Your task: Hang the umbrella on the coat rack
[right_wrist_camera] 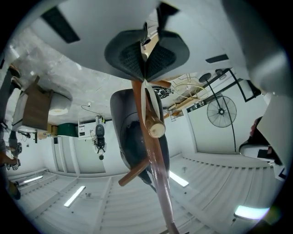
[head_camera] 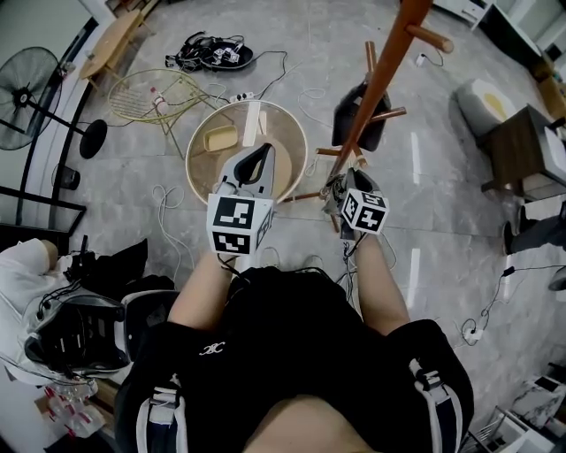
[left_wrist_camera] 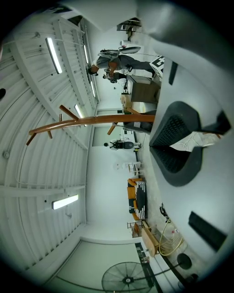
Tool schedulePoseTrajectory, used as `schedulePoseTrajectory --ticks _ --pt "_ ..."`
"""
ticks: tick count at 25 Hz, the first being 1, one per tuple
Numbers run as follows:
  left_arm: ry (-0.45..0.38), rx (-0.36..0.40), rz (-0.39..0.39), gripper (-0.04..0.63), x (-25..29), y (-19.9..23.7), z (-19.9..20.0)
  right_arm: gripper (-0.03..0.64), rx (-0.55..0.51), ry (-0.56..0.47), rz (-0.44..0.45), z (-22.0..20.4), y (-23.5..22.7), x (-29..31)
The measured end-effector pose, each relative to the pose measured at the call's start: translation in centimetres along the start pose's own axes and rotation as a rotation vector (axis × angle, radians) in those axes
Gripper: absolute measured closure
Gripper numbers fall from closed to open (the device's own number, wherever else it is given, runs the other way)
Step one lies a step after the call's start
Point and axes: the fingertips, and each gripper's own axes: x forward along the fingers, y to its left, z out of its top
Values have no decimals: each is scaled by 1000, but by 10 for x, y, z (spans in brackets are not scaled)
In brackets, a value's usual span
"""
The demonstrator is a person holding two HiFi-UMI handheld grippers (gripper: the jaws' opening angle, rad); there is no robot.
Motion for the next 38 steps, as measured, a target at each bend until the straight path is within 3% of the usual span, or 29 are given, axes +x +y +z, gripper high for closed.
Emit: schedulePoseTrajectory --ticks 6,10,14,20,25,26,31,33,36,38 --pt "-4 -1 16 578 -12 11 11 593 -52 -39 -52 8 2 2" --pt "-5 -4 14 578 -17 14 11 584 -34 -58 -58 9 5 -2" --pt "-15 -6 -4 578 -17 12 13 502 -23 -98 -35 11 12 -14" --pt "-20 -9 -59 578 -7 8 27 492 -45 -194 -47 49 20 -50" --pt "-54 -12 -118 578 3 -14 34 500 -96 -253 -79 77 11 -84" --pt "-64 -13 -129 578 5 -21 34 530 -107 -276 -91 81 6 -93" --pt "-91 -14 -195 578 13 -54 33 557 -139 -383 -118 108 0 -137" --pt "-94 -13 -217 578 17 -61 39 599 -150 -421 -103 127 8 -154" --pt "-101 -9 -248 578 18 -70 47 601 -154 -463 -47 152 26 -176" --pt "-107 -6 -266 578 18 -77 50 601 -158 -483 -55 164 30 -189"
